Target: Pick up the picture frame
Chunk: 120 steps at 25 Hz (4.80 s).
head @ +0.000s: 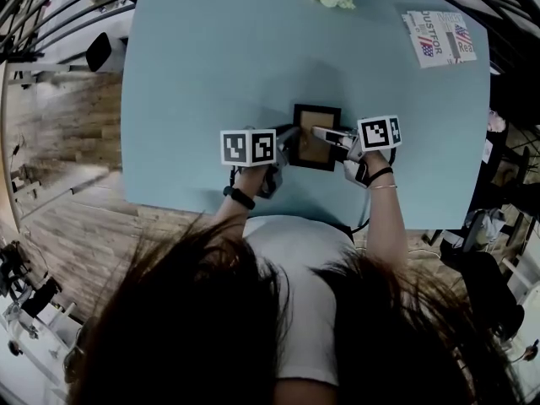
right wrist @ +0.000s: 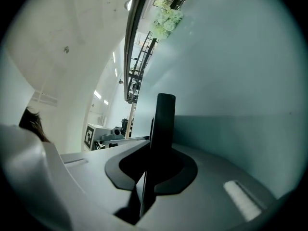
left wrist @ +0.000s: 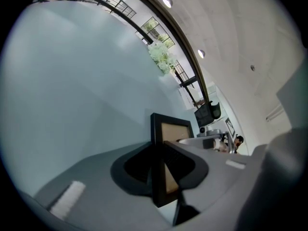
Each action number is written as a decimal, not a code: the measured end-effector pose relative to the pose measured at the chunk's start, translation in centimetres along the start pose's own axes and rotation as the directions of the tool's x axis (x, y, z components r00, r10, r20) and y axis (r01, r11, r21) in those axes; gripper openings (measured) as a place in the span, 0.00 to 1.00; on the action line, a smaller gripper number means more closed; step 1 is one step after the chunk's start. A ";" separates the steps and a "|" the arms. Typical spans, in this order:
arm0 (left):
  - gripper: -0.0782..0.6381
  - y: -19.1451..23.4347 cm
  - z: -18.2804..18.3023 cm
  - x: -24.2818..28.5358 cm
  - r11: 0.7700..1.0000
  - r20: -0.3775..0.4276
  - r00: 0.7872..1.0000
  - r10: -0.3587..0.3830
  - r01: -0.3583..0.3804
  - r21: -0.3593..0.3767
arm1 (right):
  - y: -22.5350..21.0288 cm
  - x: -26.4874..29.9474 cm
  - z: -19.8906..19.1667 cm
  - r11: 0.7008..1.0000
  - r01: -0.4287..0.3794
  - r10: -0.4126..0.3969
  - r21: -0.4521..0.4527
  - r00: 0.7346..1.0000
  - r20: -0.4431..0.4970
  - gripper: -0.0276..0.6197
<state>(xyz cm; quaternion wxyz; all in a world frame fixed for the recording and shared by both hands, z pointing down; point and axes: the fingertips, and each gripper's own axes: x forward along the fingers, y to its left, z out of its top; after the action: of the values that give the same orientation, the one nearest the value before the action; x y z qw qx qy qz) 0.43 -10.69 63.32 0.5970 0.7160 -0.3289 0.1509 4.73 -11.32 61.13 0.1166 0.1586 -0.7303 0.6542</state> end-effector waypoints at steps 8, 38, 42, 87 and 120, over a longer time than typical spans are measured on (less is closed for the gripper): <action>0.30 0.1 0.2 0.0 1.000 0.012 1.000 -0.019 0.019 -0.014 | 0.0 -0.1 0.3 0.998 -0.037 0.032 0.057 0.995 0.090 0.06; 0.32 -5.1 3.4 -6.4 0.989 0.233 0.967 -0.098 0.070 0.127 | 7.1 -3.3 1.0 0.984 0.019 0.022 -0.176 0.974 0.226 0.06; 0.32 -6.3 4.3 -8.1 0.982 0.281 0.954 -0.103 0.053 0.180 | 8.6 -3.9 0.8 0.973 0.034 0.023 -0.230 0.971 0.239 0.06; 0.19 -15.4 7.3 -17.8 0.639 0.625 0.770 -0.126 -0.419 0.645 | 19.0 -16.4 2.5 0.386 0.790 -0.152 -0.476 0.563 0.812 0.06; 0.19 -13.4 10.0 -19.7 0.660 0.659 0.745 -0.100 -0.446 0.604 | 19.7 -16.0 4.2 0.380 0.801 -0.120 -0.463 0.539 0.834 0.06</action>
<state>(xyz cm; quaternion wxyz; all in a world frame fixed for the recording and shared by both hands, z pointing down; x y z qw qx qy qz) -7.17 -13.60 38.79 0.0903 0.8609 -0.4950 0.0749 12.06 -12.35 36.52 0.0940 0.5303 -0.8408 0.0546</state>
